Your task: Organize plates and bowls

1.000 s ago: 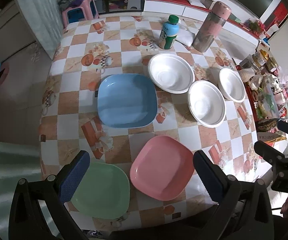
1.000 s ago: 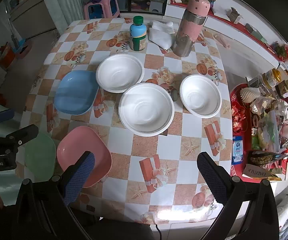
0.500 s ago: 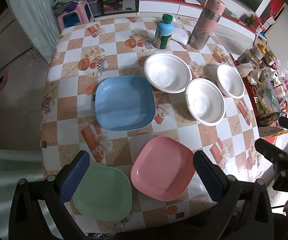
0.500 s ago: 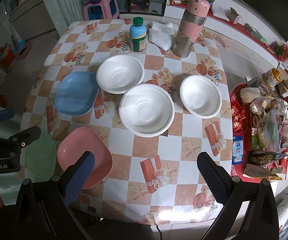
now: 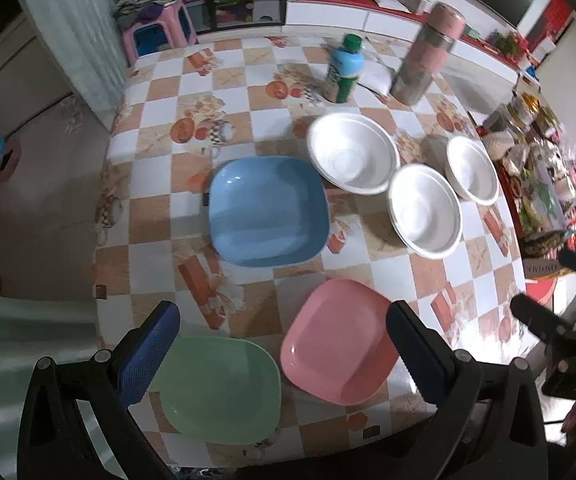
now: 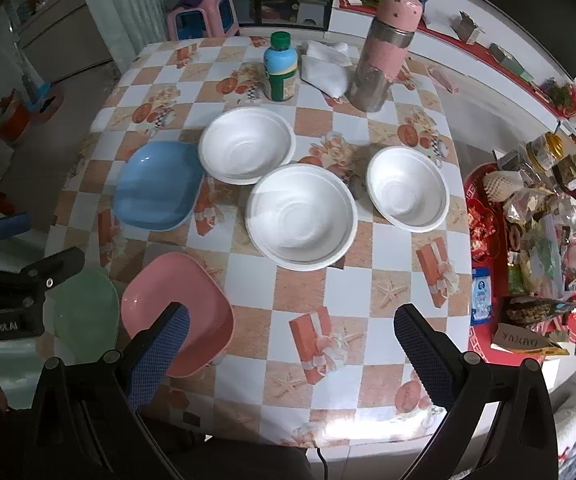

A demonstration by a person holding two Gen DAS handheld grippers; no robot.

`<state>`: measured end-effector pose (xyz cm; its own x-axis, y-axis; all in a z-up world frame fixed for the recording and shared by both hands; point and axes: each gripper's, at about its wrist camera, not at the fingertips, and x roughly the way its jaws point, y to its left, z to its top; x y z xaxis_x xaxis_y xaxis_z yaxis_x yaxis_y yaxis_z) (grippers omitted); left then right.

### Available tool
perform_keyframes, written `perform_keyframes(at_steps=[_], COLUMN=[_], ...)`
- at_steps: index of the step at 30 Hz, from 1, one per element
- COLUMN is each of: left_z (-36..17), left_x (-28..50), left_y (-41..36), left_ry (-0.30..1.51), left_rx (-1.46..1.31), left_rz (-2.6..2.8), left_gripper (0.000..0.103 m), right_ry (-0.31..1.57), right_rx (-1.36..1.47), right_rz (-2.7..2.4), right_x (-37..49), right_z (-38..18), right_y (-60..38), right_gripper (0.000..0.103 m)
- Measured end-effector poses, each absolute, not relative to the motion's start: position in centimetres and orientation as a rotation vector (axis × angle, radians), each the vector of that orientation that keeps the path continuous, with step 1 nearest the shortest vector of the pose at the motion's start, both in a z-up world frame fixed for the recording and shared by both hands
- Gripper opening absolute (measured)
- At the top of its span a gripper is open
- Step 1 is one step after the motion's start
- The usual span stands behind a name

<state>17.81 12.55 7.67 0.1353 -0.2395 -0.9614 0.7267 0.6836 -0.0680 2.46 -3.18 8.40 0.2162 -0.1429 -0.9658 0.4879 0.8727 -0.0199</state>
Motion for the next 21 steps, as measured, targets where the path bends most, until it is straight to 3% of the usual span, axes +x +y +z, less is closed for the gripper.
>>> perform_keyframes(at_steps=[21], left_z=[5.3], left_x=[24.8], left_y=[13.9], left_ry=[1.262], left_rx=[0.547], left_rz=[-0.689], left_gripper=[0.103], right_ry=[1.203], right_rx=[0.352], right_rz=[-0.378], right_x=[10.2], right_z=[7.1], right_y=[1.4], right_gripper=[0.103])
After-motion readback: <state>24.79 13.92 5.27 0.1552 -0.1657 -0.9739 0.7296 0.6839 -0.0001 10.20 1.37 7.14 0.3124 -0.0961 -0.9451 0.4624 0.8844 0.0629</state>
